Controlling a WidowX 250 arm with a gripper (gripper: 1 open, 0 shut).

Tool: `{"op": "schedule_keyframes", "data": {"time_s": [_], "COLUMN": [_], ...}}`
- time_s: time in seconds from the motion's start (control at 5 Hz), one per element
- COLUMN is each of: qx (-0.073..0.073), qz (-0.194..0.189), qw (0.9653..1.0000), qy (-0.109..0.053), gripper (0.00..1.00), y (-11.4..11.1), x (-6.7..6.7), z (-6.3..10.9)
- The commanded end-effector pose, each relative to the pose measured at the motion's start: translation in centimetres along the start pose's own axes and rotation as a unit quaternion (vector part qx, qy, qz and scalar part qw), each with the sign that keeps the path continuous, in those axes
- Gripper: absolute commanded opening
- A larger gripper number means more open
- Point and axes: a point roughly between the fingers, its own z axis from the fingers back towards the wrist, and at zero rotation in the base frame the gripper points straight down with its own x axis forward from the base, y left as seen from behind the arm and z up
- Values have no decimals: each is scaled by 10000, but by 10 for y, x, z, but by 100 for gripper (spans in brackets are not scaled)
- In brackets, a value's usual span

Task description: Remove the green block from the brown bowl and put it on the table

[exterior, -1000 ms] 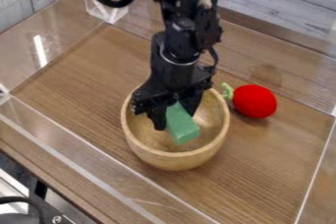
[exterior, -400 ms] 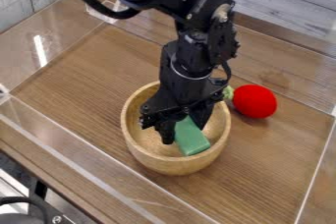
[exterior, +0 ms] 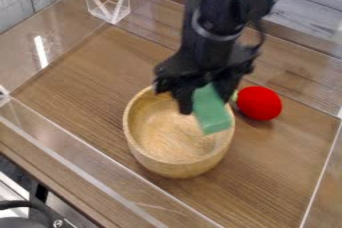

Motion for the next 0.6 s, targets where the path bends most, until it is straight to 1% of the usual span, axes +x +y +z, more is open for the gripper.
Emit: {"op": "schedule_keyframes", "data": {"time_s": [0.0,0.2,0.4], "qx": [-392,-568,-720], "qz": [-829,-1546,-2124], "qw": [9958,9863,9745], "qy": [-57,15,90], "gripper": [0,0,0], "y": [-26,-48,-60], "x": [-15,-40,-60], "z": [11,3,-5]}}
